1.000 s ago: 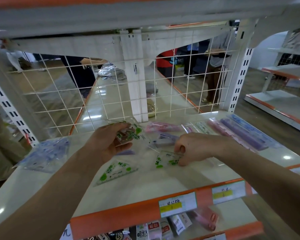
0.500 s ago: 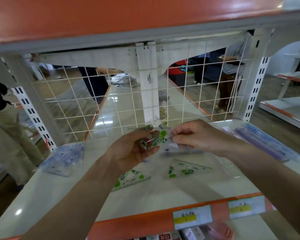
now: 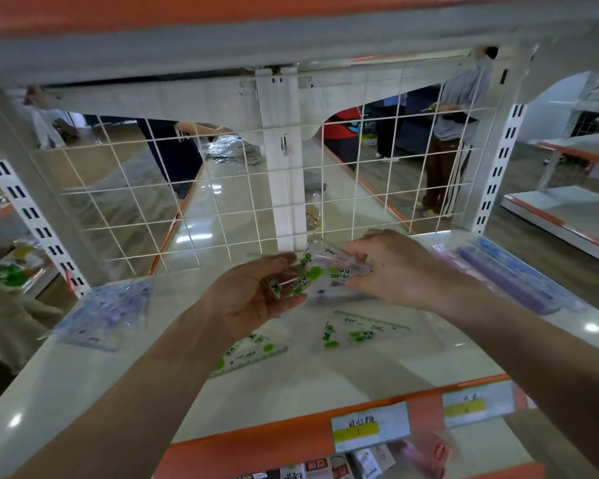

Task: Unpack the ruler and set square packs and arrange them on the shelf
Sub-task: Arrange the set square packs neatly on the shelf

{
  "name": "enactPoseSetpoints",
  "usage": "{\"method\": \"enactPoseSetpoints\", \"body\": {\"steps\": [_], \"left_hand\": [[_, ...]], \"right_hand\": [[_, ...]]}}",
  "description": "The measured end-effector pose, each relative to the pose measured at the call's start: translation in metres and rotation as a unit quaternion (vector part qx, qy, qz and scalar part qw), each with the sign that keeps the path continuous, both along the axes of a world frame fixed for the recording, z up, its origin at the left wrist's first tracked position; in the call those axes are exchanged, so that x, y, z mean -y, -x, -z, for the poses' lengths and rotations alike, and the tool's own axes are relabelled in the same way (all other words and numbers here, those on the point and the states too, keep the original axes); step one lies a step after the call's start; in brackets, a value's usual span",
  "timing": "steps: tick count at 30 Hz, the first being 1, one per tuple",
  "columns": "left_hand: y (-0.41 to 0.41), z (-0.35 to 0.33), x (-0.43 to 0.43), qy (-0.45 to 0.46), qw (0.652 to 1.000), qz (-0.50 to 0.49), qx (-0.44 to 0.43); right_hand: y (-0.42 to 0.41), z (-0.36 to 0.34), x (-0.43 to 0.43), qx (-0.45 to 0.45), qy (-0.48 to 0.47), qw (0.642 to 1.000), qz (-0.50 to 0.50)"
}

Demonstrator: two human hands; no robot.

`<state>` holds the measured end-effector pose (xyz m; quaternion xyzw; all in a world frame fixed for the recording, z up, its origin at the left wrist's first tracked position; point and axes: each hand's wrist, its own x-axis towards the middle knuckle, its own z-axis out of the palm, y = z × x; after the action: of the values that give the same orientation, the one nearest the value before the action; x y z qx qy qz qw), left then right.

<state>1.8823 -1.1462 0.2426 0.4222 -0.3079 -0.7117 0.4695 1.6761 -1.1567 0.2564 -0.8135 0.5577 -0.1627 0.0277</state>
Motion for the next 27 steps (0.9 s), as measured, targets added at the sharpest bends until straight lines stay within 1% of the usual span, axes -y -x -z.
{"method": "enactPoseSetpoints", "body": {"steps": [4,7,12,14,18,27], "left_hand": [[-0.009,0.001,0.005,-0.014,0.999,-0.036,0.019],[-0.015,0.003,0.010,-0.026,0.997,-0.067,0.019],[-0.016,0.004,0.012,-0.029,0.998,-0.057,0.020],[-0.014,0.005,0.013,-0.030,0.998,-0.051,0.023],[-0.010,0.006,0.013,-0.030,0.998,-0.043,0.029],[-0.003,0.005,0.010,-0.035,0.998,-0.023,0.056]], "right_hand": [[0.011,0.001,0.000,-0.017,-0.041,0.999,0.009],[0.021,0.006,-0.001,-0.034,-0.089,0.995,0.008],[0.024,0.014,-0.005,-0.106,-0.194,0.975,-0.010],[0.020,0.015,-0.005,-0.122,-0.220,0.968,-0.019],[0.016,0.018,-0.005,-0.130,-0.242,0.961,-0.029],[0.017,0.024,-0.003,-0.154,-0.241,0.958,-0.033]]}}
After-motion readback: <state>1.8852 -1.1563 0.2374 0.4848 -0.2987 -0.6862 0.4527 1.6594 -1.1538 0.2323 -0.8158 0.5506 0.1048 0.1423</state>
